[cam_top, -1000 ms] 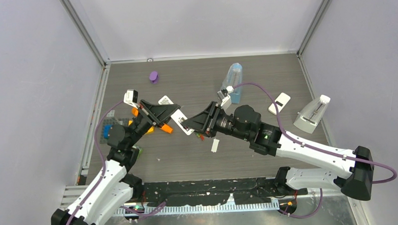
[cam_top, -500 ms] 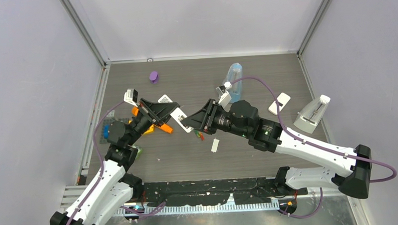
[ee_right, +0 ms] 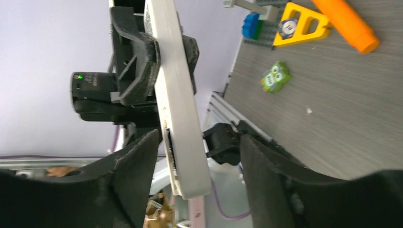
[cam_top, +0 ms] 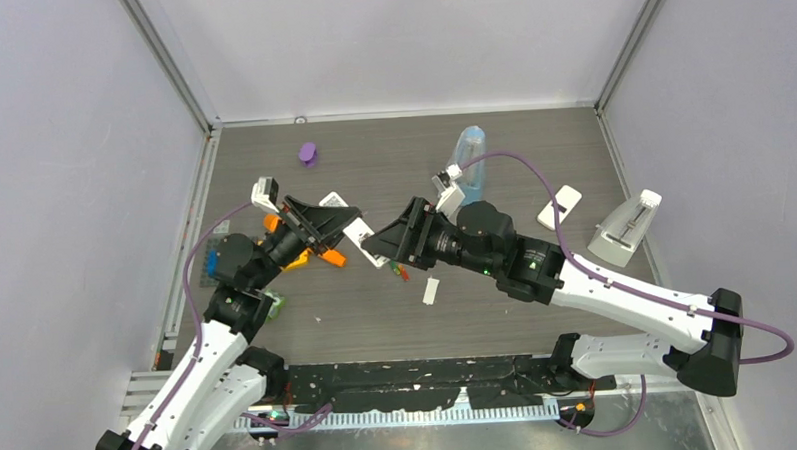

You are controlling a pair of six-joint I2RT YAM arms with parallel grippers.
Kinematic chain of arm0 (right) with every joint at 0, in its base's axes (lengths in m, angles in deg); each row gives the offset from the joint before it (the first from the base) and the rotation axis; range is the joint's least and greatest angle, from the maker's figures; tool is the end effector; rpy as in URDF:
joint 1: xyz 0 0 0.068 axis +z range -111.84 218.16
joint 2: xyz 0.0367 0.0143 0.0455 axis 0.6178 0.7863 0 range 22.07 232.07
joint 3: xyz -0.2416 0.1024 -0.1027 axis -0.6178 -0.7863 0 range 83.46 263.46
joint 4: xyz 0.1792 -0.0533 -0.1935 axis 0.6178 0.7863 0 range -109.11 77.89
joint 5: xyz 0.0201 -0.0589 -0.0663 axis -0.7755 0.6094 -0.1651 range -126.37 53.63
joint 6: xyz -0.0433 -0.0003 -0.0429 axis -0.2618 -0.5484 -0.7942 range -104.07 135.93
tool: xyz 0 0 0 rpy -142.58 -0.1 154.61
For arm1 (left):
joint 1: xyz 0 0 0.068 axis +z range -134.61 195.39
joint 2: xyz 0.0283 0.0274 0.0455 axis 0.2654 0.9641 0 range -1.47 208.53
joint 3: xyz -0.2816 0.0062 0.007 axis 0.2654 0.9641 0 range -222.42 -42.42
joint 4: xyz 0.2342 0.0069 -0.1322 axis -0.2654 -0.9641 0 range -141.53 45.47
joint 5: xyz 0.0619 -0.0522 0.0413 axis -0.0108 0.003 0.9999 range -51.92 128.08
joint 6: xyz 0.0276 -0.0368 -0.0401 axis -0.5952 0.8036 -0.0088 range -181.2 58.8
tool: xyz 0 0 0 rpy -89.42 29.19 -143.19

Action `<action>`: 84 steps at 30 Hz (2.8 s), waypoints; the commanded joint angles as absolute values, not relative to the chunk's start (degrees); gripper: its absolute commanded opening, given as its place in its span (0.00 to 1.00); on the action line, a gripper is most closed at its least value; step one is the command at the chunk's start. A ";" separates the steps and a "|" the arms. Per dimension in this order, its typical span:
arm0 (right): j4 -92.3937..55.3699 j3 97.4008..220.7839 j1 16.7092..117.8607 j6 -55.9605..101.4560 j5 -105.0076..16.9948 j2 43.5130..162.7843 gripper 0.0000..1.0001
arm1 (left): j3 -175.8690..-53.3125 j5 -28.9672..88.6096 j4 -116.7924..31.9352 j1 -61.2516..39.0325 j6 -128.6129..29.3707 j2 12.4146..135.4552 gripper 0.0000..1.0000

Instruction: Load the batteries into the remote control

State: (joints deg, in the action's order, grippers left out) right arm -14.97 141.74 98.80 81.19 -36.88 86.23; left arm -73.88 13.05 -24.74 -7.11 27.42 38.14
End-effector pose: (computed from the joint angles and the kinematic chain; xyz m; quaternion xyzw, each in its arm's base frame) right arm 0.1351 0.2413 0.3724 0.0280 0.7656 0.5740 0.2892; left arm 0.1603 -0.0872 0.3345 -0.1957 0.6085 -0.7015 0.3150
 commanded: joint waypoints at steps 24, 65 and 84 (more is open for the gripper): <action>12.96 148.38 88.05 41.84 -32.03 105.64 0.39 | -76.13 19.30 -55.51 -0.61 -8.41 31.25 0.00; 22.23 167.85 90.23 28.99 -33.49 137.89 0.30 | -74.28 18.07 -54.45 0.54 -8.03 31.53 0.00; 6.13 150.44 89.99 22.63 -48.11 104.53 0.05 | -75.65 15.36 -53.91 0.70 -8.07 30.05 0.00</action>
State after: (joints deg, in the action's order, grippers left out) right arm 16.51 154.48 90.04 27.72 -37.84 118.56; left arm -73.36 17.72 -56.00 0.23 -7.51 30.69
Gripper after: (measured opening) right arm 0.117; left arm 0.263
